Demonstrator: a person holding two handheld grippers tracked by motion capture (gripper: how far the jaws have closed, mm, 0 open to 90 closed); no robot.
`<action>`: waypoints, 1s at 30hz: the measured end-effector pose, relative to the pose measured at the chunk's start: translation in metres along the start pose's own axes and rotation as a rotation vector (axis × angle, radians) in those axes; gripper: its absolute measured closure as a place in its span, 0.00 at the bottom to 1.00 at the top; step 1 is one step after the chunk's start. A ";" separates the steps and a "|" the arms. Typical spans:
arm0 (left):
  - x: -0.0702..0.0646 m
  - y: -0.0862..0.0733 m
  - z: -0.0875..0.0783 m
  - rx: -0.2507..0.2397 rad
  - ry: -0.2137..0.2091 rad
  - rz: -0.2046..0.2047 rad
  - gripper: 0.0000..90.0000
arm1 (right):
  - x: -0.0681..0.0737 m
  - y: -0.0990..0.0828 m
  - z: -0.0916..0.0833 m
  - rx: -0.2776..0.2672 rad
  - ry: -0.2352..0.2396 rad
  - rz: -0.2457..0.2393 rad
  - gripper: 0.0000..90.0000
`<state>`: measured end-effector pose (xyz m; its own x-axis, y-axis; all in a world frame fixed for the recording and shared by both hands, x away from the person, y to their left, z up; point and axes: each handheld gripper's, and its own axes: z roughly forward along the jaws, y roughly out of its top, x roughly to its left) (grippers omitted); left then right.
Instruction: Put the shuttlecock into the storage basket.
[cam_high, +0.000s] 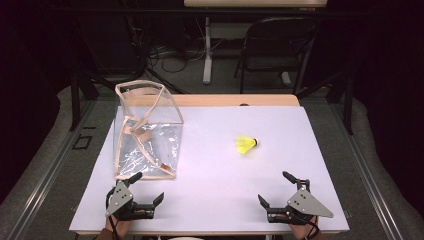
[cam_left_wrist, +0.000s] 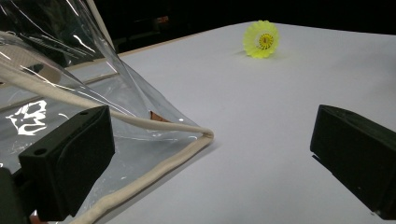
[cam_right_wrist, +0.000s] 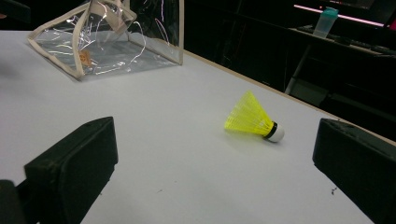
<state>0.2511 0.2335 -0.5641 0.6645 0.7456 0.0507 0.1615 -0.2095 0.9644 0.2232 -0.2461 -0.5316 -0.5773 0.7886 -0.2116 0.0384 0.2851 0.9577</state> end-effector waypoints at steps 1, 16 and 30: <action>-0.001 0.000 0.001 0.004 0.000 0.000 0.00 | -0.001 0.000 0.000 0.000 0.002 0.003 0.00; -0.002 0.004 0.008 0.025 -0.026 0.009 0.00 | -0.004 -0.003 0.005 0.015 0.027 0.003 0.00; -0.010 0.014 0.028 0.048 -0.100 0.015 0.00 | -0.007 -0.005 0.007 0.020 0.055 0.020 0.00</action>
<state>0.2667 0.2052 -0.5584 0.7363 0.6757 0.0360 0.1847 -0.2519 0.9500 0.2322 -0.2490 -0.5363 -0.6199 0.7636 -0.1808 0.0666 0.2809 0.9574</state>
